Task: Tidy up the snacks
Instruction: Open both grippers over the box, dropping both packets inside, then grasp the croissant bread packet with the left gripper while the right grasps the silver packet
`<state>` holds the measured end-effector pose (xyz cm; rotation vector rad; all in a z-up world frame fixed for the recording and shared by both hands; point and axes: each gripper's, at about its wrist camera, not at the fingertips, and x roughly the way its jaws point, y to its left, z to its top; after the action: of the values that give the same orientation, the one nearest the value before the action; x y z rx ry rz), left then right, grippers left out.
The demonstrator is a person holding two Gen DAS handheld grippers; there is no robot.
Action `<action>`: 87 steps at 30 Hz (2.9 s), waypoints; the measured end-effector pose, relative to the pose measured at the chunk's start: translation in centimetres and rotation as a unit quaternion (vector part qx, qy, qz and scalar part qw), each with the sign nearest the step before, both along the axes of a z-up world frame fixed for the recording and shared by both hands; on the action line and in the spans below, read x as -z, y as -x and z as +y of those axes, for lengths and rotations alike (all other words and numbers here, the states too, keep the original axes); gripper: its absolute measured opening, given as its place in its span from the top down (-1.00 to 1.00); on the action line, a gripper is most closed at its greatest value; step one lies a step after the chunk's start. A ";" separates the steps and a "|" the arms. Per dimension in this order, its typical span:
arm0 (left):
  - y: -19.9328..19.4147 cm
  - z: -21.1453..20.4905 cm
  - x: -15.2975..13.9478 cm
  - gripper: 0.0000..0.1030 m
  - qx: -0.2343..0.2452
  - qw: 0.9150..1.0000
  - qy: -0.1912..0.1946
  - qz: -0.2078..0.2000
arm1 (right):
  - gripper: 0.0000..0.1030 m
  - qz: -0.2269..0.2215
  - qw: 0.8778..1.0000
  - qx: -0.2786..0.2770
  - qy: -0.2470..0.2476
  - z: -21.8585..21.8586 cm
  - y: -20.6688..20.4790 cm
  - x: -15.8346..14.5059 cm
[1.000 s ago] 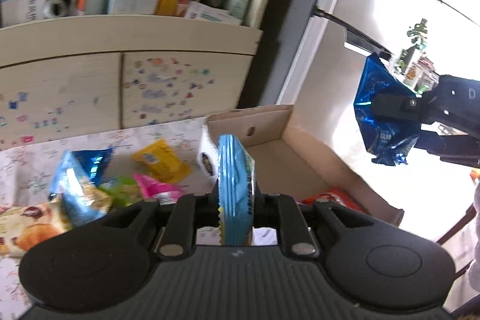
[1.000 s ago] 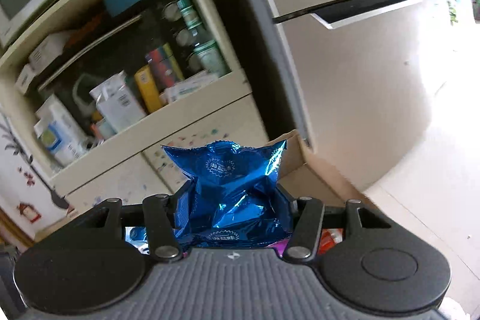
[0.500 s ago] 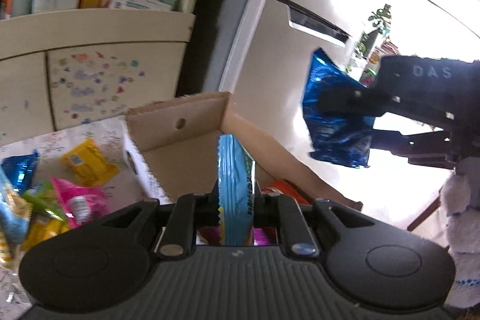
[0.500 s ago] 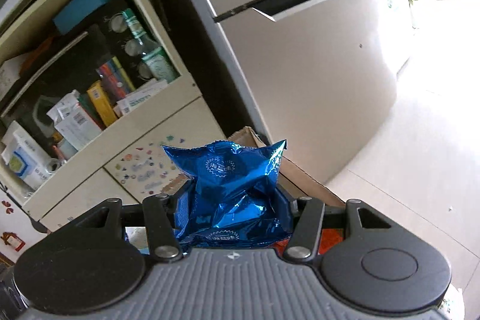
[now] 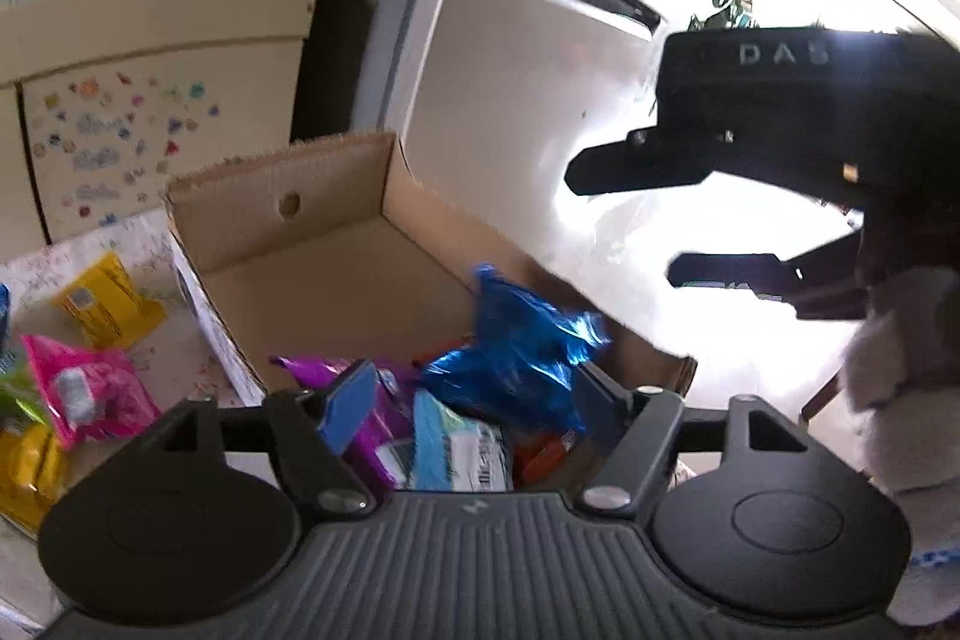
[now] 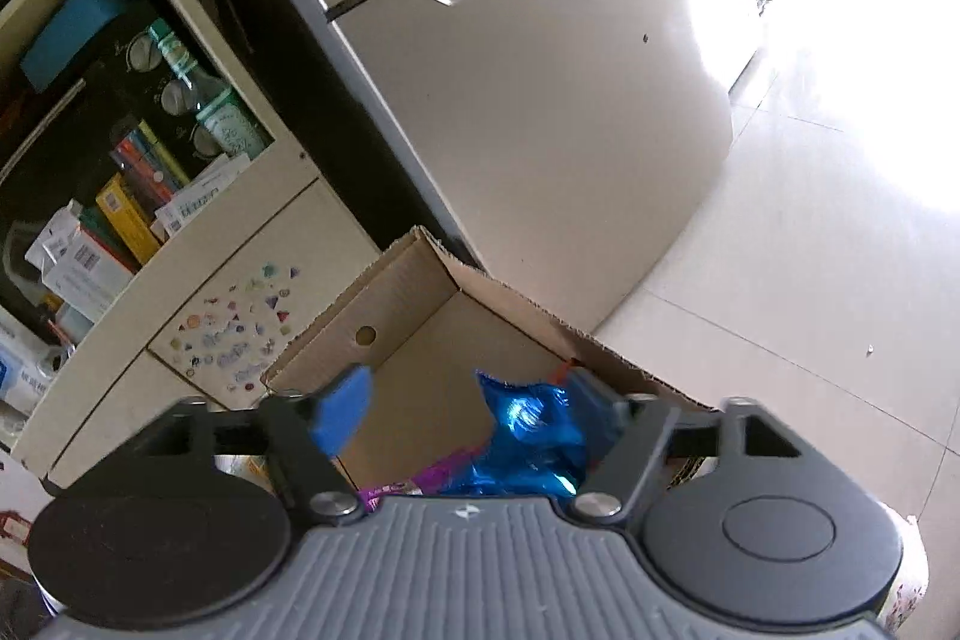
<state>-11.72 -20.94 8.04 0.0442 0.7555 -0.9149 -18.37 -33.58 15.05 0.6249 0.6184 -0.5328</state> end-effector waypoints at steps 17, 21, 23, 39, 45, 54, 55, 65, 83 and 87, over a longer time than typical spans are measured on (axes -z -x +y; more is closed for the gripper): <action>-2.5 6.9 -3.3 -0.50 -0.073 0.997 -0.030 0.010 | -0.70 -0.021 0.994 -0.103 0.017 3.5 -2.1 -0.3; -3.8 10.3 -4.1 -0.54 -0.107 0.994 -0.039 -0.002 | -0.72 -0.016 0.991 -0.130 0.012 4.7 -2.9 0.1; -4.7 12.0 -4.2 -0.55 -0.129 0.990 -0.048 -0.008 | -0.72 -0.012 0.989 -0.146 0.009 5.4 -3.3 0.3; -9.3 20.4 -0.9 -0.56 -0.206 0.968 -0.135 -0.039 | -0.74 0.029 0.961 -0.275 -0.011 12.0 -5.9 3.3; -10.3 22.2 0.6 -0.55 -0.174 0.969 -0.166 -0.057 | -0.74 0.040 0.947 -0.319 -0.006 13.7 -6.7 4.7; -10.3 23.4 3.4 -0.55 -0.078 0.969 -0.215 -0.089 | -0.74 0.079 0.902 -0.422 0.041 17.1 -8.1 7.7; -10.2 23.3 3.7 -0.55 -0.066 0.968 -0.223 -0.096 | -0.74 0.084 0.894 -0.438 0.052 17.8 -8.3 8.0; -9.9 22.3 6.1 -0.56 0.034 0.953 -0.268 -0.134 | -0.74 0.111 0.821 -0.544 0.133 21.4 -9.4 9.9; -11.4 21.4 7.7 -0.65 0.051 0.948 -0.285 -0.133 | -0.71 0.119 0.784 -0.577 0.197 24.3 -10.9 12.4; -11.9 21.3 7.6 -0.60 0.039 0.952 -0.280 -0.118 | -0.48 0.134 0.790 -0.566 0.194 24.2 -11.0 13.1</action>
<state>0.17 0.37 0.40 0.6771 0.7729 -0.7273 -7.34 -9.37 1.99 -0.2835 0.9892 0.4098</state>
